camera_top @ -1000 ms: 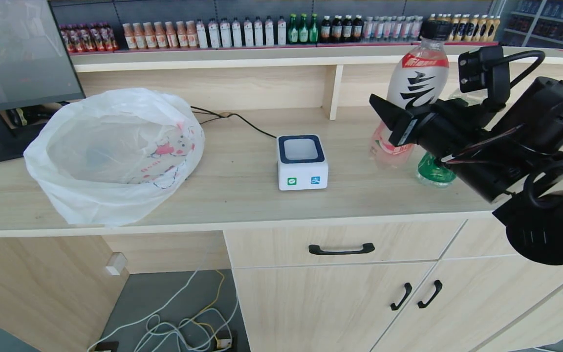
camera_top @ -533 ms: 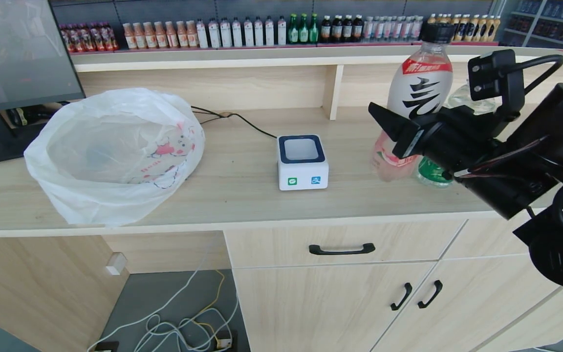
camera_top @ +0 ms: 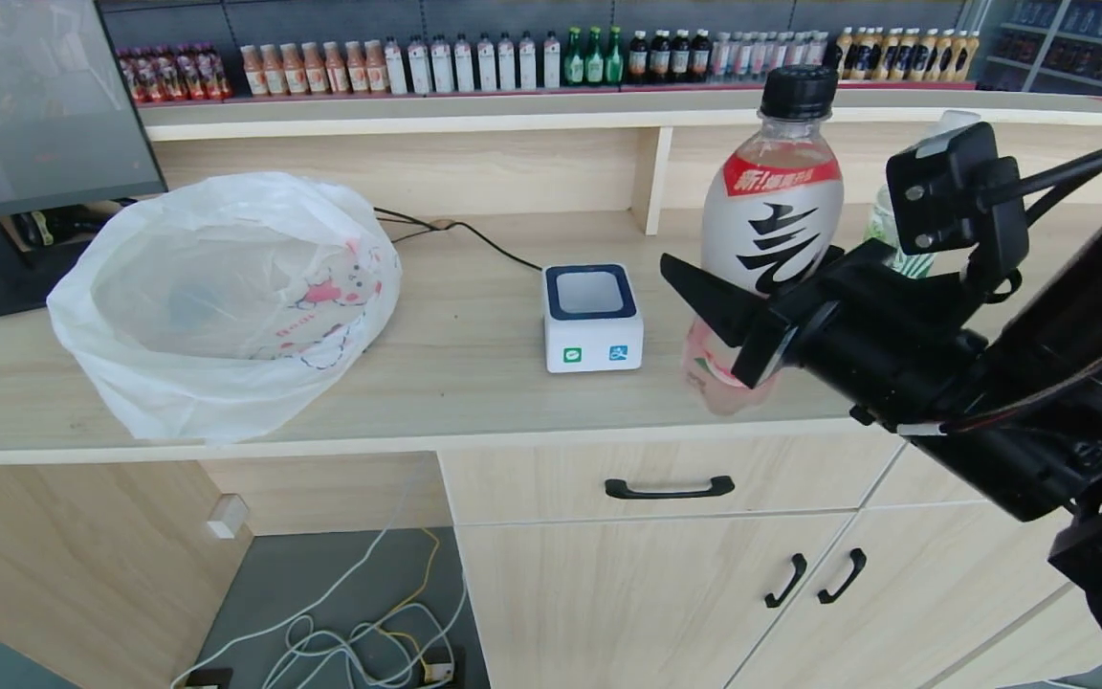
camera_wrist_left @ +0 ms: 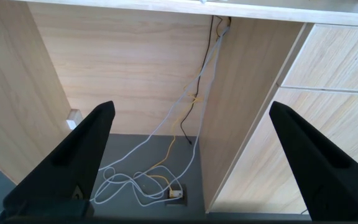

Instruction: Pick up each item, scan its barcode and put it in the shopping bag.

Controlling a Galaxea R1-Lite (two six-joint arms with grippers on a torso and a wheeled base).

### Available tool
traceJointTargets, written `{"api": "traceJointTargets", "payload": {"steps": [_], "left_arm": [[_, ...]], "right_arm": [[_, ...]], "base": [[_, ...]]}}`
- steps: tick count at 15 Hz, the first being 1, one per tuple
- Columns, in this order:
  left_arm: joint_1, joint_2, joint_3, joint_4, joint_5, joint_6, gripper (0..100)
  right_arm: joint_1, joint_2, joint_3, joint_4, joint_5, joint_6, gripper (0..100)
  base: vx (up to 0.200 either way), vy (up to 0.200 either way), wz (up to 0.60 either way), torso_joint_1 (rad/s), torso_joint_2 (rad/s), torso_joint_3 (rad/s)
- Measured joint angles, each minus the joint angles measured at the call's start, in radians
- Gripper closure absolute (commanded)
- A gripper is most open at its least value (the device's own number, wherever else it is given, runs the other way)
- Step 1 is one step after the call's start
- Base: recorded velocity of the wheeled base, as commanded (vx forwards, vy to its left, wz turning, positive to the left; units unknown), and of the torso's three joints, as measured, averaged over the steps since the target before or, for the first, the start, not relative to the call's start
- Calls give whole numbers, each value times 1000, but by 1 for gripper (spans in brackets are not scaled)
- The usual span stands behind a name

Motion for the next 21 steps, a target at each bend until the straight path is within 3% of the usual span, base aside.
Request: {"api": "traceJointTargets", "payload": {"steps": [7, 10, 12, 21], "left_arm": [[0, 0, 0, 0, 0, 0, 0], [0, 0, 0, 0, 0, 0, 0], [0, 0, 0, 0, 0, 0, 0], [0, 0, 0, 0, 0, 0, 0]], "right_arm": [[196, -39, 118, 0, -126, -151, 100], [276, -27, 149, 0, -229, -189, 100], [365, -13, 141, 0, -336, -222, 100], [558, 7, 36, -64, -454, -602, 100]], "base": [[0, 0, 0, 0, 0, 0], [0, 0, 0, 0, 0, 0], [0, 0, 0, 0, 0, 0], [0, 0, 0, 0, 0, 0]]}}
